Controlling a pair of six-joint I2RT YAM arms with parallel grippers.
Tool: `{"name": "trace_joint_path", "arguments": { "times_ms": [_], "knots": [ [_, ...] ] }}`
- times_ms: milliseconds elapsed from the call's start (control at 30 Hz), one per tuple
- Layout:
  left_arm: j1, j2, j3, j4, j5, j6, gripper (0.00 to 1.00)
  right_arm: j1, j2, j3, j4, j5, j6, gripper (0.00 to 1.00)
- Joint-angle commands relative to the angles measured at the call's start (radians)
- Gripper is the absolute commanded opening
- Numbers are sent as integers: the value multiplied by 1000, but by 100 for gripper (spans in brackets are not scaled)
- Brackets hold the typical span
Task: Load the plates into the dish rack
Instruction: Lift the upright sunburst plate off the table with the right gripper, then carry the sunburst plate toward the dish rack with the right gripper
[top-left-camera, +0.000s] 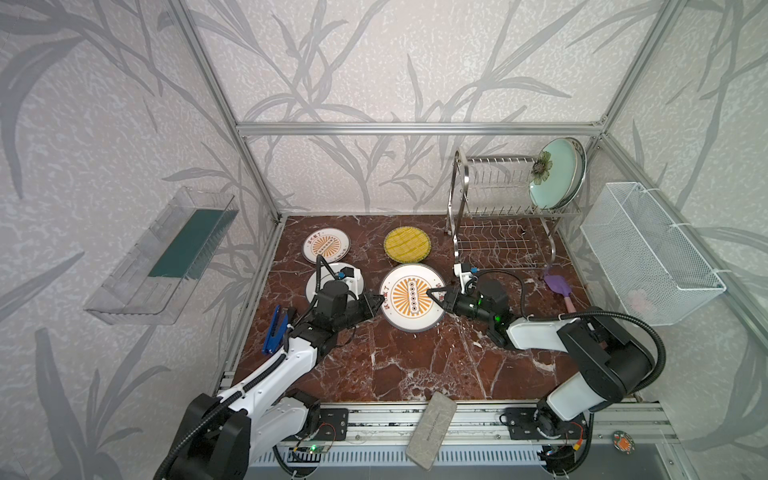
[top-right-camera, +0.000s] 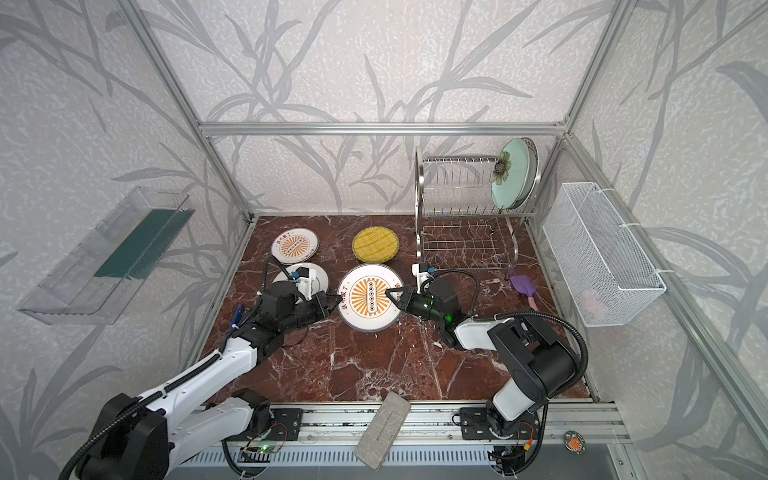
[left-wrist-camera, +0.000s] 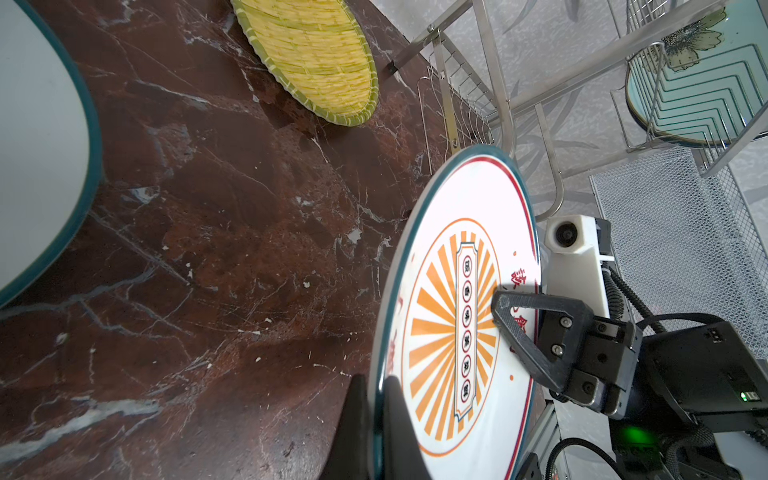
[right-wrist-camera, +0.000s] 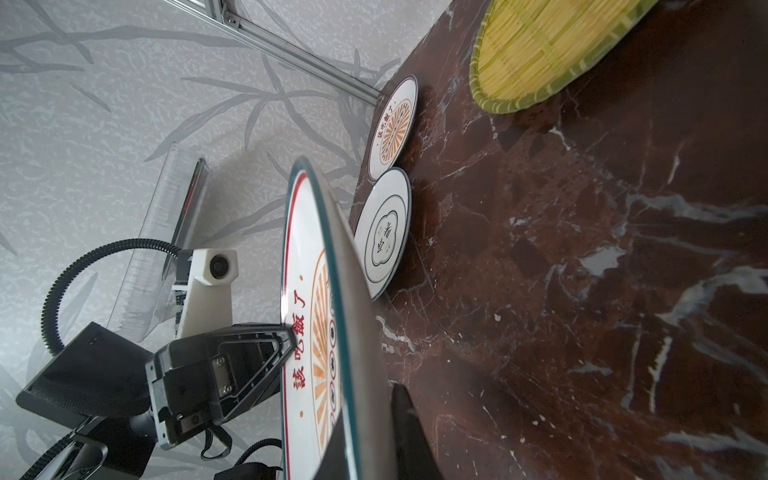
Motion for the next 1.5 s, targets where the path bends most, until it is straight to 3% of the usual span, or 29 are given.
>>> {"name": "trace_joint_path", "arguments": {
  "times_ms": [0, 333, 967, 1467],
  "knots": [
    [-11, -12, 5, 49, 24, -3, 0, 16, -16, 15, 27, -22, -36, 0],
    [-10, -19, 10, 19, 13, 7, 6, 8, -85, 7, -56, 15, -80, 0],
    [-11, -10, 25, 1, 37, 24, 33, -69, -271, 1, -301, 81, -180, 0],
    [-11, 3, 36, -7, 60, 37, 34, -228, -442, 34, -457, 30, -238, 0]
  ]
}}
